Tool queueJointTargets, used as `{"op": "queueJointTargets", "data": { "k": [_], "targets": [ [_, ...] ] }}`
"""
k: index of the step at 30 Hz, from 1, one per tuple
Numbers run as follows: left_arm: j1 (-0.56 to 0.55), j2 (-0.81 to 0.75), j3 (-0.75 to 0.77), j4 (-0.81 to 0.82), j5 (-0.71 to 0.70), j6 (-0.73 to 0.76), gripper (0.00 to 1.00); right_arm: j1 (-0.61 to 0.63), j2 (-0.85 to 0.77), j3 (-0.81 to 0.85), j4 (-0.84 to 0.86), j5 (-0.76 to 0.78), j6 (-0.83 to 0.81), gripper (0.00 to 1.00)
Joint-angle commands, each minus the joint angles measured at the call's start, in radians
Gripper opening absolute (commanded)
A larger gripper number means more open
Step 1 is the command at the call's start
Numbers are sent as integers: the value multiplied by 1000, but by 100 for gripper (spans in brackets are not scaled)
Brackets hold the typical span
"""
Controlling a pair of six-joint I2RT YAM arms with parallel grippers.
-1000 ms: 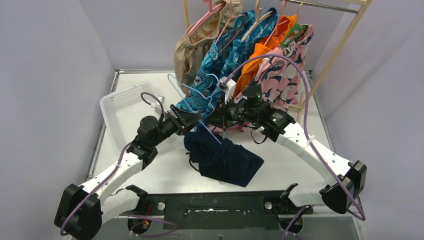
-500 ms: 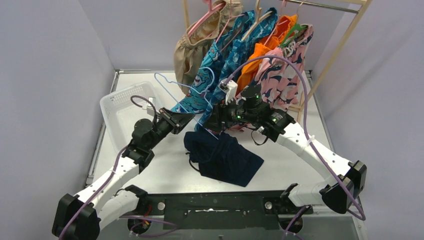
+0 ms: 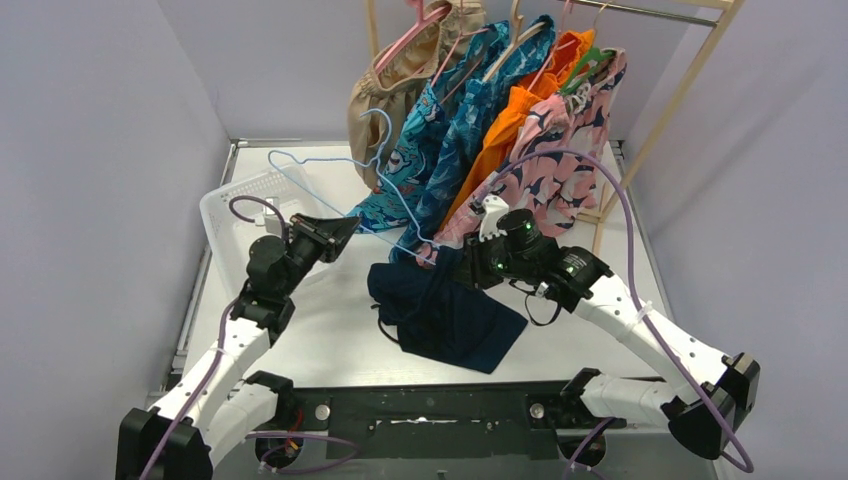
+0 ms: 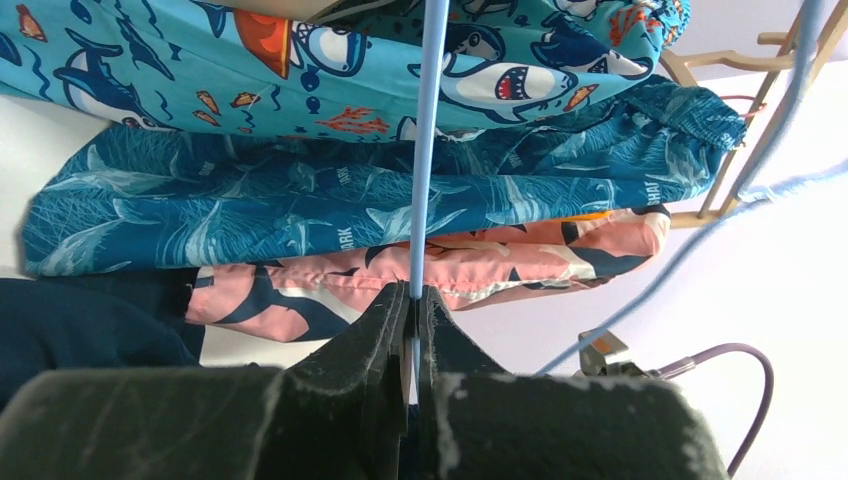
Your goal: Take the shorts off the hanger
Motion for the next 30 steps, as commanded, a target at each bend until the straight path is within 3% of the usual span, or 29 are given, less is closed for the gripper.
{"op": "queueJointTargets", "data": {
  "k": [1, 4, 7, 13, 15, 23, 26, 30],
  "targets": [
    [9, -35, 47, 11, 7, 15, 0, 6, -51, -17, -13, 119, 26, 18],
    [13, -56, 42, -18, -8, 31, 0, 5, -72, -33, 11, 135, 36, 1],
    [23, -88, 64, -91, -36, 70, 0, -3, -79, -47, -9, 178, 51, 7],
    [36, -138, 107, -140, -82, 120, 0, -3, 1, -112, -22, 193, 99, 7],
    [36, -145, 120, -143, -70, 131, 0, 7, -5, -143, 31, 181, 117, 15],
    [35, -173, 27, -5, 9, 14, 0, 32, -145, -138, 209, 124, 124, 64],
    [24, -169, 12, 26, 22, -28, 0, 32, -213, -176, 304, 26, 131, 72],
    [-15, -162, 1, 43, 26, -70, 0, 38, -266, -221, 419, -82, 166, 73]
  ]
}}
